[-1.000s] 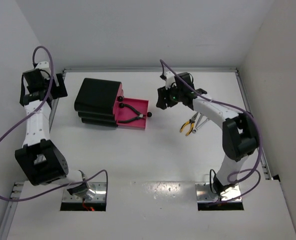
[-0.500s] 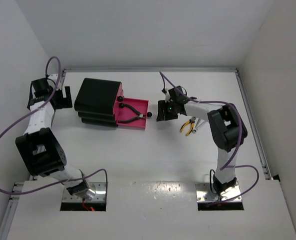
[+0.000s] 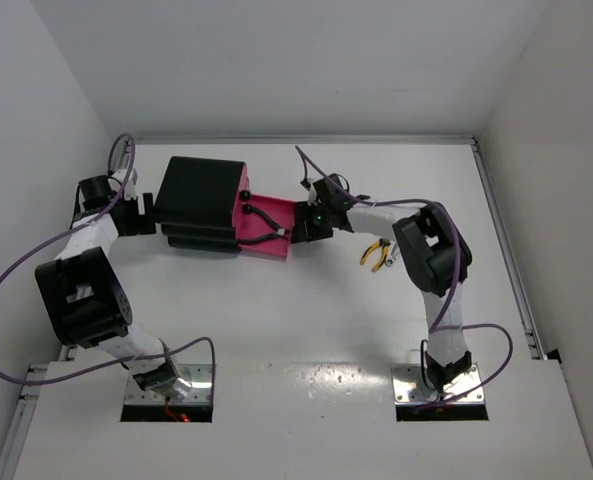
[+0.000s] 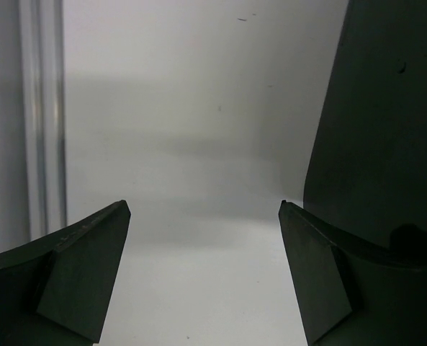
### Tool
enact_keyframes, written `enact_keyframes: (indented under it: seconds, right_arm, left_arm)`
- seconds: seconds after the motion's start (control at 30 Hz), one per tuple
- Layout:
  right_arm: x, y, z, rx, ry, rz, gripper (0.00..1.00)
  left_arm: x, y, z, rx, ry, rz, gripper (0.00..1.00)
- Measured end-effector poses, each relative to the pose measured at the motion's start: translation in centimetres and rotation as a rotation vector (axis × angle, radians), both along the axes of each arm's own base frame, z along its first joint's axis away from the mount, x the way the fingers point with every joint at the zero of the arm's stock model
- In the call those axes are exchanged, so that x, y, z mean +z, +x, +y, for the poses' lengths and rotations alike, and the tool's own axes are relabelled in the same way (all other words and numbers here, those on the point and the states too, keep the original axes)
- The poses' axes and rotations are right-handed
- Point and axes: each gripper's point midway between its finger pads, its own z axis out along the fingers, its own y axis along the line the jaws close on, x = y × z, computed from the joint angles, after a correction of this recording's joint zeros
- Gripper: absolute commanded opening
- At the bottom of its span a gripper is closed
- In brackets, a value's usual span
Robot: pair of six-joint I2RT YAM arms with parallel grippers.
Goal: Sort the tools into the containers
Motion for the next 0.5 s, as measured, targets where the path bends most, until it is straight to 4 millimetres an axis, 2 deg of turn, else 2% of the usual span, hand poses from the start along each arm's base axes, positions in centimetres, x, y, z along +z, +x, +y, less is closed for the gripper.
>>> enact_keyframes:
  seconds: [0.2, 0.5]
  right_arm:
    - [0.0, 1.0, 1.0, -0.004, 0.027, -0.010, 0.54]
    - [0.1, 3.0, 2.7, 0.023, 0.079, -0.064, 0.54]
  left_arm:
    - [-1.4, -0.2, -1.6, -0.053, -0.055, -0.007, 0.91]
    - [-2.2, -0.3, -3.1, -0.107, -0.074, -0.010, 0.91]
